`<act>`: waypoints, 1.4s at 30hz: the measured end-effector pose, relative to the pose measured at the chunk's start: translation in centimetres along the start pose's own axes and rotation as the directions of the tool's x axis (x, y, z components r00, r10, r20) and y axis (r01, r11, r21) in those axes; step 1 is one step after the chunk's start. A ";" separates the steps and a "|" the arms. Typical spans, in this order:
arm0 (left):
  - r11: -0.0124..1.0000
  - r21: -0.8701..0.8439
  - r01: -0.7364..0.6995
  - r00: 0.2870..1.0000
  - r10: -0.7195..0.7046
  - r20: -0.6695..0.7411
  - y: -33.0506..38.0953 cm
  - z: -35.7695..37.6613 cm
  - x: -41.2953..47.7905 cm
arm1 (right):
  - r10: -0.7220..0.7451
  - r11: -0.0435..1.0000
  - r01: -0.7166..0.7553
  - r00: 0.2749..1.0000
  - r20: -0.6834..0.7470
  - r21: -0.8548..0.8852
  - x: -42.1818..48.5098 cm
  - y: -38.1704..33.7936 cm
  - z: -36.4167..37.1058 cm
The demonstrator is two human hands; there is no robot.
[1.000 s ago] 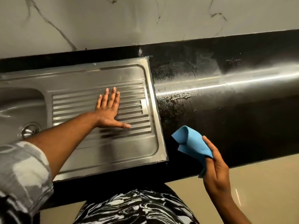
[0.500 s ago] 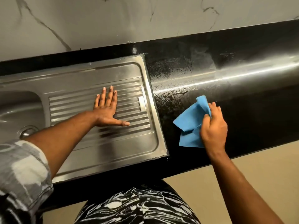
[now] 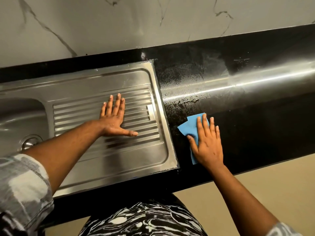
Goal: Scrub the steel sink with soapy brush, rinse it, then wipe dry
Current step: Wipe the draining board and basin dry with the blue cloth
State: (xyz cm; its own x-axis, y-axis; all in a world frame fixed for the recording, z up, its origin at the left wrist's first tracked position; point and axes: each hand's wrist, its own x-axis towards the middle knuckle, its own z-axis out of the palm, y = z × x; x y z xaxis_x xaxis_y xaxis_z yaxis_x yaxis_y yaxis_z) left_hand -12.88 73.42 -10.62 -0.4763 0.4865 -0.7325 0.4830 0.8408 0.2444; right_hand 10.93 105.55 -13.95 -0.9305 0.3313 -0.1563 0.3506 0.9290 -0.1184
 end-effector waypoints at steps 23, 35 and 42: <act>1.000 -0.004 0.009 0.999 -0.009 -0.044 -0.3 0.9 0.4 | 0.037 0.580 -0.056 0.998 0.043 0.813 4.6 -9.3 -3.7; 0.997 -0.078 -0.002 0.993 -0.007 -0.116 -0.1 1.1 -0.6 | -0.048 0.978 0.056 0.998 -0.041 0.201 -10.8 -3.6 2.6; 0.936 -0.339 -0.095 0.927 -0.041 -0.374 -3.5 7.1 -6.2 | -0.318 0.930 0.319 0.947 -0.036 0.181 -12.3 -21.1 5.5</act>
State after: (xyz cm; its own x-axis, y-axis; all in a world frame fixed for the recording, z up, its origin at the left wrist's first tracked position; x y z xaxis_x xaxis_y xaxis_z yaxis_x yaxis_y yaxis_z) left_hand -6.40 65.81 -11.39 -0.7358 0.5047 -0.4515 0.2484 0.8214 0.5133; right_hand 15.56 80.93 -14.92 -0.9969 0.0244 -0.0749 0.0483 0.9403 -0.3370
